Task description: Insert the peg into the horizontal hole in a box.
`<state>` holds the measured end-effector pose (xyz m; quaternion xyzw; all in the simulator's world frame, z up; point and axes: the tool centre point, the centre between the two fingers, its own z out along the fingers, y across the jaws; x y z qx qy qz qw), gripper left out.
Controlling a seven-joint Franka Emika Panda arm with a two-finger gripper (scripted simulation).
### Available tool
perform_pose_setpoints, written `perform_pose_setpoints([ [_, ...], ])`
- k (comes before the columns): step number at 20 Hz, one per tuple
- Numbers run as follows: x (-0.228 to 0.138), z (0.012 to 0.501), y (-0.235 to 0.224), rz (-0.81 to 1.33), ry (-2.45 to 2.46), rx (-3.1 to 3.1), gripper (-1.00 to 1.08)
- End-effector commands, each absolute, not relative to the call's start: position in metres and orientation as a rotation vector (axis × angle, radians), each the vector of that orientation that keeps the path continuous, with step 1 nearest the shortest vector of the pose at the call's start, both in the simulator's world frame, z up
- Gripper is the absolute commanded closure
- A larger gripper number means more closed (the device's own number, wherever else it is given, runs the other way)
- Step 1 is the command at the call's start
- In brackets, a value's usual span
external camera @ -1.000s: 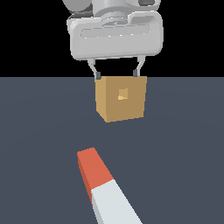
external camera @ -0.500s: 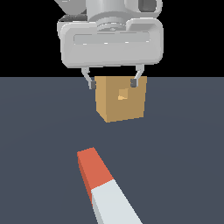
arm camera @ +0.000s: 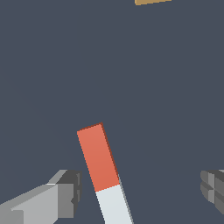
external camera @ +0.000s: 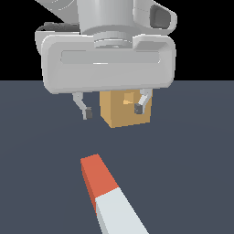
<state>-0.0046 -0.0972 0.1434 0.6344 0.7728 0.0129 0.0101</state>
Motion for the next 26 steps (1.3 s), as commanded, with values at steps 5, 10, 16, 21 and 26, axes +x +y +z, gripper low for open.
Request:
perform_pose_setpoints([
  [5, -0.005, 0.117, -0.138, 0.027, 2.52, 1.855, -0.92],
  [10, -0.002, 0.098, -0.169, 0.017, 2.595, 1.758, -0.92],
  [16, 0.003, 0.081, -0.196, 0.008, 2.659, 1.668, -0.92],
  [21, 0.007, 0.072, -0.21, 0.002, 2.69, 1.622, -0.92],
  [26, 0.01, 0.069, -0.214, 0.0, 2.701, 1.605, -0.92],
])
